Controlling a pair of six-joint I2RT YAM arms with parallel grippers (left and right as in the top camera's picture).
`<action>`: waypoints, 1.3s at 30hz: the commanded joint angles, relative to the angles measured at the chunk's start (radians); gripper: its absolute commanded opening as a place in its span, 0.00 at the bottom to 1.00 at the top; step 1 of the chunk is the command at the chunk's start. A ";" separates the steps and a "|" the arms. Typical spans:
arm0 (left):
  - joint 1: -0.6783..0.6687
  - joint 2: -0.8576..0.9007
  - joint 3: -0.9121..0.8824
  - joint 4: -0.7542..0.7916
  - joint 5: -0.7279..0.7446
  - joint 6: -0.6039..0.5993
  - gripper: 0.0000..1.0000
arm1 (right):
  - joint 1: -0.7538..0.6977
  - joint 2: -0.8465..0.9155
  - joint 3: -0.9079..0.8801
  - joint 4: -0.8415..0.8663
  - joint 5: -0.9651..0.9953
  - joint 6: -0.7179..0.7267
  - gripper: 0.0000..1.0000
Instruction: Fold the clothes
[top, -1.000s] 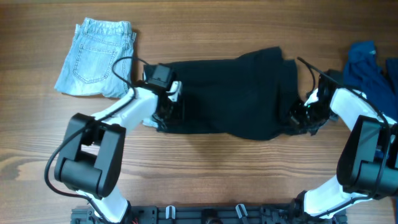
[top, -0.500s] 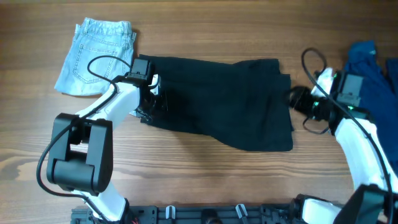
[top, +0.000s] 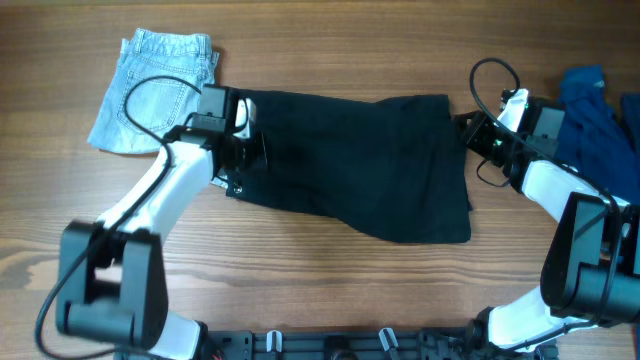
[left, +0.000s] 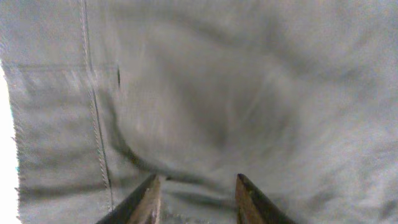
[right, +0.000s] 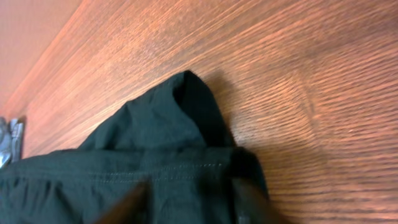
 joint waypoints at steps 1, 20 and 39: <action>0.028 -0.065 -0.002 0.046 -0.104 0.006 0.57 | -0.002 0.011 0.001 -0.021 -0.045 -0.005 0.25; 0.208 0.228 -0.002 0.626 0.084 0.037 0.48 | -0.002 0.011 0.001 -0.058 -0.045 -0.031 0.56; 0.288 0.029 0.003 0.578 0.145 0.007 0.04 | -0.002 0.011 0.001 0.004 -0.044 -0.029 0.15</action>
